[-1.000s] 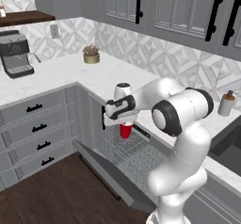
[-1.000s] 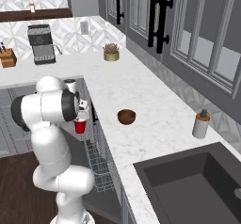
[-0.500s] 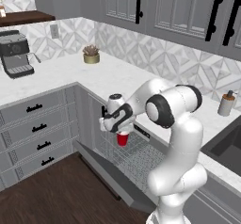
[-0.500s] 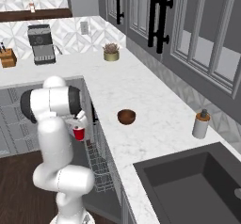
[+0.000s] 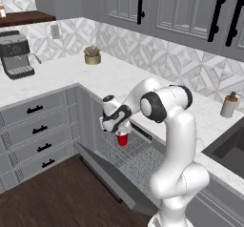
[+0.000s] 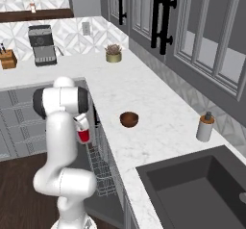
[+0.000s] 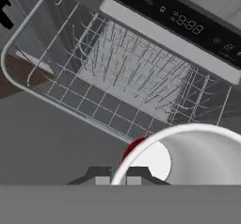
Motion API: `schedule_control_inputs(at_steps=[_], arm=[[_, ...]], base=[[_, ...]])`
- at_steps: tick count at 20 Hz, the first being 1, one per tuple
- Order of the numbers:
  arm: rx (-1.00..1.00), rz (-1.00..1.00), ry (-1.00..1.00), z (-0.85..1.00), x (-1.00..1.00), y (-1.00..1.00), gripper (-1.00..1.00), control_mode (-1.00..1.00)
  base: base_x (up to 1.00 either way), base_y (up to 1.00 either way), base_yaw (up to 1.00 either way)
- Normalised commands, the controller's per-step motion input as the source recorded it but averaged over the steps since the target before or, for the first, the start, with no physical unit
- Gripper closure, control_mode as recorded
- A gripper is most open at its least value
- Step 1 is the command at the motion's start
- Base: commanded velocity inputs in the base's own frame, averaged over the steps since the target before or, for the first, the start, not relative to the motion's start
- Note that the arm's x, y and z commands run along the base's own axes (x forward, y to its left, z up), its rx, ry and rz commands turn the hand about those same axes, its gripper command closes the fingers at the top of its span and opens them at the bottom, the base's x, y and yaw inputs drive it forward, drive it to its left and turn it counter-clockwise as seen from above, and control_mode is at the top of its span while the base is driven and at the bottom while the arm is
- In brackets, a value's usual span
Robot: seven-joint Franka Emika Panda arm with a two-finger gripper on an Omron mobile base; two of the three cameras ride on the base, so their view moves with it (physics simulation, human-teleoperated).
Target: Pick up the cup and bowl from the counter, place them in the dishwasher, and close the dishwasher door.
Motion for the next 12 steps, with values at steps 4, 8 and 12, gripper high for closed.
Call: schedule_control_inputs(at_steps=[4,8,12], arm=[[-0.1,-0.1,-0.1,-0.53,0.44,-0.01,1.0,-1.0],[-0.08,-0.08,-0.2,-0.56,0.4,0.0,1.0,-1.0],[0.0,-0.01,-0.25,-0.52,0.44,0.0,1.0,-1.0]], base=[[0.0,0.0,0.0],[0.0,0.0,0.0],[0.0,0.0,0.0]])
